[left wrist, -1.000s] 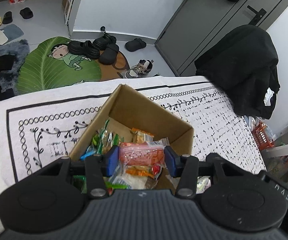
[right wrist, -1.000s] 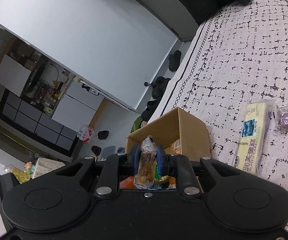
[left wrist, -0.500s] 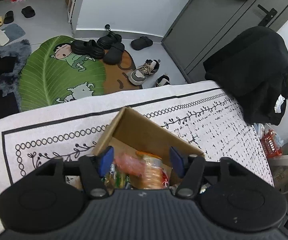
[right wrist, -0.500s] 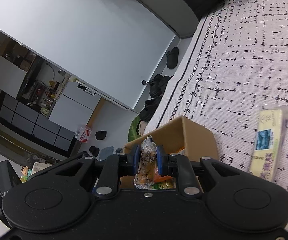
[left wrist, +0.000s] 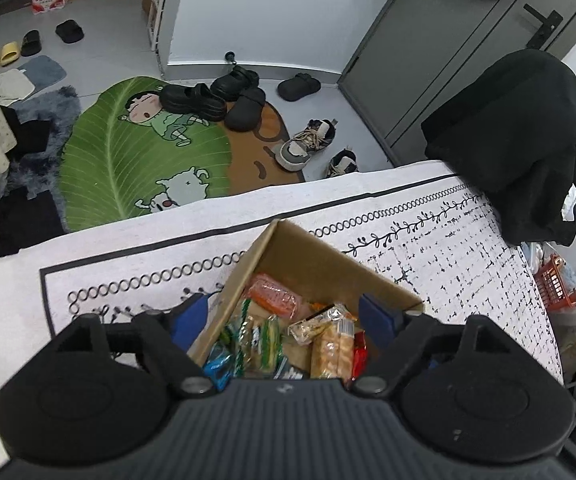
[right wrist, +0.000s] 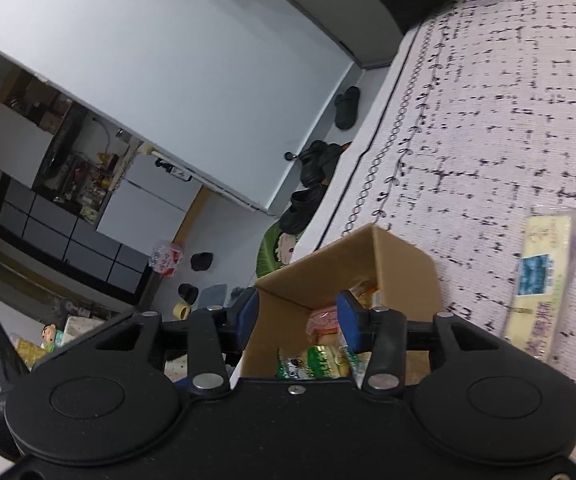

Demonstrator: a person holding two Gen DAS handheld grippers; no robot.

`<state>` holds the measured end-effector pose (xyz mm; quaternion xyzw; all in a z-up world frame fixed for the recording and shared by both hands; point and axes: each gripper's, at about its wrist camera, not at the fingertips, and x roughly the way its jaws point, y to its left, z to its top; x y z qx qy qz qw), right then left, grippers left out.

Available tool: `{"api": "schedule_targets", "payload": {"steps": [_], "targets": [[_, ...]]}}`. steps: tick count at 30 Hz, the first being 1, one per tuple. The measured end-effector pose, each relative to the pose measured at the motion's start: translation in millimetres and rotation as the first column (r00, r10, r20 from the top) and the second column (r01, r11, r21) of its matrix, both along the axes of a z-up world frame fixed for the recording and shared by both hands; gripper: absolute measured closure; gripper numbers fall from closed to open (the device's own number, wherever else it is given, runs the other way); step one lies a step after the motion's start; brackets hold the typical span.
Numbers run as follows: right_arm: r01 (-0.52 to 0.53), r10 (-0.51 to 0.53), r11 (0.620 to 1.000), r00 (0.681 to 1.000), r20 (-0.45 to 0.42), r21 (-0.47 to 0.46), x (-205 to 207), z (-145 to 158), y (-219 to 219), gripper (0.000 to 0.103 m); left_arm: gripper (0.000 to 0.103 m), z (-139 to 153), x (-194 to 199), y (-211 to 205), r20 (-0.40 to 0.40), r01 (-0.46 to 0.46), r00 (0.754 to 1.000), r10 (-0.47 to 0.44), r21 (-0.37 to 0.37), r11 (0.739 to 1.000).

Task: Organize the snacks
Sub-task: 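Withdraw both tools from the box toward the cream biscuit pack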

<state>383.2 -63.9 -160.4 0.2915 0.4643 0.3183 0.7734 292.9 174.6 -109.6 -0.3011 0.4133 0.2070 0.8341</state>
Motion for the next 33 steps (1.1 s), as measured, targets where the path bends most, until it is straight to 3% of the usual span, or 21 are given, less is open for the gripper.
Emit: {"api": "schedule_targets", "payload": {"steps": [4, 9, 14, 16, 23, 33], "targets": [[0.016, -0.016, 1.0, 1.0, 0.013, -0.023, -5.8, 8.5, -8.1, 0.046, 0.02, 7.0, -10.5, -4.9, -0.01, 0.003, 1.0, -0.003, 0.026, 1.0], [0.011, -0.009, 0.999, 0.999, 0.032, -0.051, -14.9, 17.6, -11.6, 0.038, 0.012, 16.3, -25.5, -9.4, -0.022, -0.009, 1.0, 0.011, 0.051, 0.999], [0.013, -0.007, 0.996, 0.998, 0.069, -0.085, -25.3, 29.0, -15.5, 0.019, 0.003, 26.9, -39.7, -18.1, -0.007, -0.014, 1.0, 0.014, 0.072, 0.997], [0.02, -0.013, 0.995, 0.997, 0.077, -0.095, -28.1, 32.9, -19.3, 0.017, 0.0, 29.6, -44.8, -21.6, -0.001, -0.016, 1.0, 0.016, 0.075, 0.997], [0.055, -0.044, 0.992, 0.995, 0.093, -0.115, -37.0, 42.8, -37.0, 0.002, 0.0, 41.2, -61.2, -38.3, 0.008, -0.003, 1.0, 0.002, 0.102, 0.995], [0.087, -0.073, 0.988, 0.991, 0.109, -0.131, -50.3, 42.5, -80.9, 0.0, 0.0, 45.4, -75.1, -70.3, 0.041, -0.001, 0.999, -0.003, 0.083, 0.997]]}}
